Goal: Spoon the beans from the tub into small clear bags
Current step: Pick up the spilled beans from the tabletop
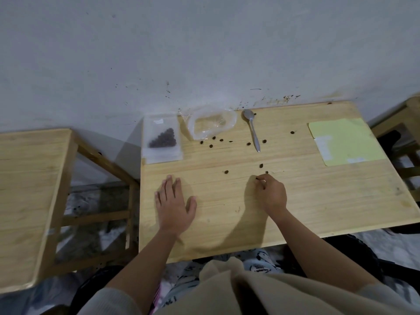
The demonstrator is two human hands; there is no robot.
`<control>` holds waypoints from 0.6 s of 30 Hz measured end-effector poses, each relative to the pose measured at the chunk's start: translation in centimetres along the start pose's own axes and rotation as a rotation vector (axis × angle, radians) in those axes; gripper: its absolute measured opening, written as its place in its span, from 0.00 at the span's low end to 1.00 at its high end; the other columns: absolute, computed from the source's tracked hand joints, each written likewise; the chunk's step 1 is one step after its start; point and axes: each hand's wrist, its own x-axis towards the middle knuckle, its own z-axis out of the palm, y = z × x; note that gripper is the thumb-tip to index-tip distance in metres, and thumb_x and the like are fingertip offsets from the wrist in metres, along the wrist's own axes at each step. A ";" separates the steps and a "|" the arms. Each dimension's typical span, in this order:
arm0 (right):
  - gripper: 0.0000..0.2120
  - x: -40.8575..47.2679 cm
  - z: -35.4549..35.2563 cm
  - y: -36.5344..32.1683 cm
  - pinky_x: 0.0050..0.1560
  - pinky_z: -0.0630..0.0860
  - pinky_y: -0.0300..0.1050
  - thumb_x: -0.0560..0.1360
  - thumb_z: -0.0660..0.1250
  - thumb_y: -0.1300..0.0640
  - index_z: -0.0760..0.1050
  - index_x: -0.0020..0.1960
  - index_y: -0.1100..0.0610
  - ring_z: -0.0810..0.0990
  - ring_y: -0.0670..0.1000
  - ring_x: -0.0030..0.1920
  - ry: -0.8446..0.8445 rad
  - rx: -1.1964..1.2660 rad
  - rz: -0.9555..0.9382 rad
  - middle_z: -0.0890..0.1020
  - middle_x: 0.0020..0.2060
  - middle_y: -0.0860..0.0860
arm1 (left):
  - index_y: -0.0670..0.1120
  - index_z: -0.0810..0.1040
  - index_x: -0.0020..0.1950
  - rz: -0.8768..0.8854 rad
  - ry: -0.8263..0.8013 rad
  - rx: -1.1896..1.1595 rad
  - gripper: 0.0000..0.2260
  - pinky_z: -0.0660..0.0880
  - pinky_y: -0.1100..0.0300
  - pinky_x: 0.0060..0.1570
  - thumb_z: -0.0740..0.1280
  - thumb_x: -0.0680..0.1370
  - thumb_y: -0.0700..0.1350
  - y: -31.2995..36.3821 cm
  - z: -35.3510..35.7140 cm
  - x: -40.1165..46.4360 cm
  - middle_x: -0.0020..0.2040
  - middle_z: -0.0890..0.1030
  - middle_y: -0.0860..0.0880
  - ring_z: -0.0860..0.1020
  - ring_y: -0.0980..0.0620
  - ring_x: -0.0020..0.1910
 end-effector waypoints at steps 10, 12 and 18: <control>0.11 -1.6 -0.4 -1.6 0.31 0.63 0.43 0.79 0.52 0.62 0.65 0.39 0.59 0.64 0.48 0.30 0.024 0.383 0.014 0.67 0.30 0.51 | 0.42 0.63 0.74 -0.007 -0.018 0.003 0.33 0.53 0.41 0.71 0.51 0.75 0.62 0.1 -0.1 0.1 0.75 0.61 0.41 0.57 0.41 0.74; 0.11 -2.1 0.0 -1.7 0.30 0.62 0.42 0.80 0.52 0.62 0.65 0.39 0.60 0.64 0.47 0.29 -0.007 0.325 -0.018 0.67 0.30 0.51 | 0.42 0.63 0.74 -0.004 -0.023 0.004 0.33 0.53 0.41 0.71 0.51 0.75 0.62 0.1 -0.2 0.1 0.75 0.61 0.41 0.57 0.41 0.74; 0.06 -2.3 0.3 -1.7 0.30 0.64 0.41 0.81 0.54 0.60 0.66 0.47 0.61 0.67 0.47 0.30 -0.101 0.281 -0.015 0.70 0.33 0.50 | 0.42 0.63 0.73 -0.006 -0.021 -0.003 0.33 0.55 0.40 0.71 0.53 0.75 0.61 0.0 -0.1 0.1 0.75 0.61 0.41 0.58 0.41 0.74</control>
